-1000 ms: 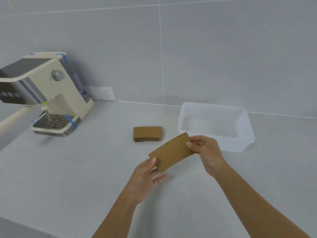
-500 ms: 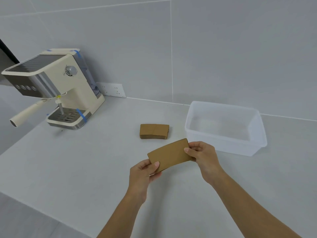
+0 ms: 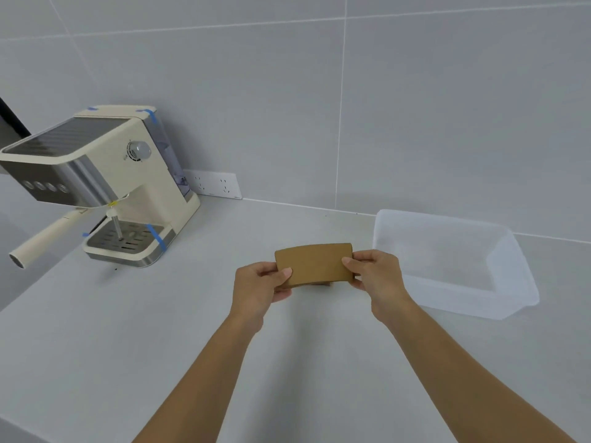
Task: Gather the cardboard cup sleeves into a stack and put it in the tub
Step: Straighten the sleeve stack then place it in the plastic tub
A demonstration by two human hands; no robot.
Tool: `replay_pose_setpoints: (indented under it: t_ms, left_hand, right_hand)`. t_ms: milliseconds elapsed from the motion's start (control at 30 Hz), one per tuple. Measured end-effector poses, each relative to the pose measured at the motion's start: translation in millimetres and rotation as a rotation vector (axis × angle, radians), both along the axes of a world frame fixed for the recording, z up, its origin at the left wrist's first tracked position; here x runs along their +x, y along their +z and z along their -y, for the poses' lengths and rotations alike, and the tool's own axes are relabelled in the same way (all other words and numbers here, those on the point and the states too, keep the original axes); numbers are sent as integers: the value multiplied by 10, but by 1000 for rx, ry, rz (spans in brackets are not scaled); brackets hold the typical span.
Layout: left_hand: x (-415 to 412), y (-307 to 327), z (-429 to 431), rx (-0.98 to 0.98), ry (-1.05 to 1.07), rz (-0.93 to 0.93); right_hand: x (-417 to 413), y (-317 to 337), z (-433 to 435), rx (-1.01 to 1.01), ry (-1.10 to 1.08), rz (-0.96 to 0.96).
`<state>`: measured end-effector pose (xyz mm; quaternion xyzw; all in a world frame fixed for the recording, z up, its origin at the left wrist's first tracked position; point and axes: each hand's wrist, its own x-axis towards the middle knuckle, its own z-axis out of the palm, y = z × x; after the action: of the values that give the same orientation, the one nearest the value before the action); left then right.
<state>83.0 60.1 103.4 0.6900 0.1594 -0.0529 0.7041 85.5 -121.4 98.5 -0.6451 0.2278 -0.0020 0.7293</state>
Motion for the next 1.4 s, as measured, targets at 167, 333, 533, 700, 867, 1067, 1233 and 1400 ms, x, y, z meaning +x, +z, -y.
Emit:
replay_pose_setpoints:
  t_ms: [167, 333, 533, 700, 867, 1067, 1233, 1400]
  left_hand:
    - [450, 105, -164, 21, -59, -66]
    - [776, 3, -207, 30, -83, -178]
    - [965, -241, -190, 64, -104, -276]
    - [1029, -384, -207, 63, -119, -342]
    - [1063, -481, -220, 61, -112, -384]
    - [1074, -542, -202, 102, -144, -394]
    - [1131, -539, -240, 115, -161, -448]
    - [1135, -513, -172, 99, -237, -471]
  right_hand:
    - [334, 25, -141, 0, -33, -16]
    - [551, -143, -203, -24, -69, -100]
    - [665, -368, -207, -59, -82, -194]
    - [703, -488, -235, -112, -67, -244]
    - [693, -562, -250, -155, -41, -280]
    - [696, -616, -204, -255, -13, -303]
    - [760, -596, -172, -218, 79, -393]
    - [805, -518, -212, -153, 179, -424]
